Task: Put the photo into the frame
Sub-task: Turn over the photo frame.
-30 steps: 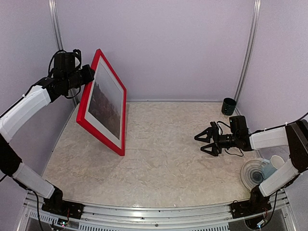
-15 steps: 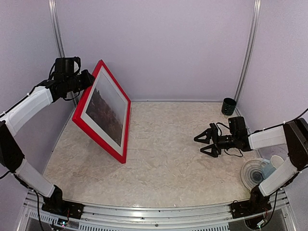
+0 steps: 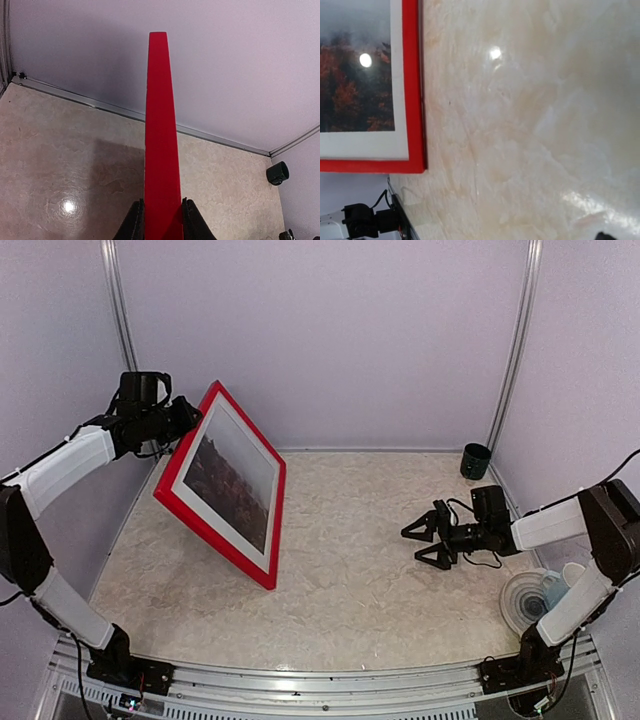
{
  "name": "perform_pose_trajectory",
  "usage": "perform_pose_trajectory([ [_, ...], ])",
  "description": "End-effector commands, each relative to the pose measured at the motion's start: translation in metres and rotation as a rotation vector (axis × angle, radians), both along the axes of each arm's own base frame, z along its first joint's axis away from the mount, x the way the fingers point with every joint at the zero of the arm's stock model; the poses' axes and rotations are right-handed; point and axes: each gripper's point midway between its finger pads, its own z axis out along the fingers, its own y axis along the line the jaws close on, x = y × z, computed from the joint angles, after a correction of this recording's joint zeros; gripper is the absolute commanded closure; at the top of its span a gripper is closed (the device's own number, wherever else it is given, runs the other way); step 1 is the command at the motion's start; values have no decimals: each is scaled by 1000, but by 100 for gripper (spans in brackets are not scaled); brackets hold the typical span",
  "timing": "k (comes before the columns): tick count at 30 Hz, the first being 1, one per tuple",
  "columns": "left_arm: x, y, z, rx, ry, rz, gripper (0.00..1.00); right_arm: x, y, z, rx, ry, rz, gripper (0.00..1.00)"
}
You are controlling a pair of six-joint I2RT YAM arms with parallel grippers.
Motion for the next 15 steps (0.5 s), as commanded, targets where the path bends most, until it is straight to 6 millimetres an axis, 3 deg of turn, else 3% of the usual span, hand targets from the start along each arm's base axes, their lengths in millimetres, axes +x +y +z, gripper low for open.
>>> perform_pose_trajectory([
  [1,11,-9,24,-29,-127,-39,100,5,-3,-4,-6,-15,-8,1],
  [15,9,-24,1,-89,-84,-94,100,8,-2,-12,-9,-3,-7,1],
])
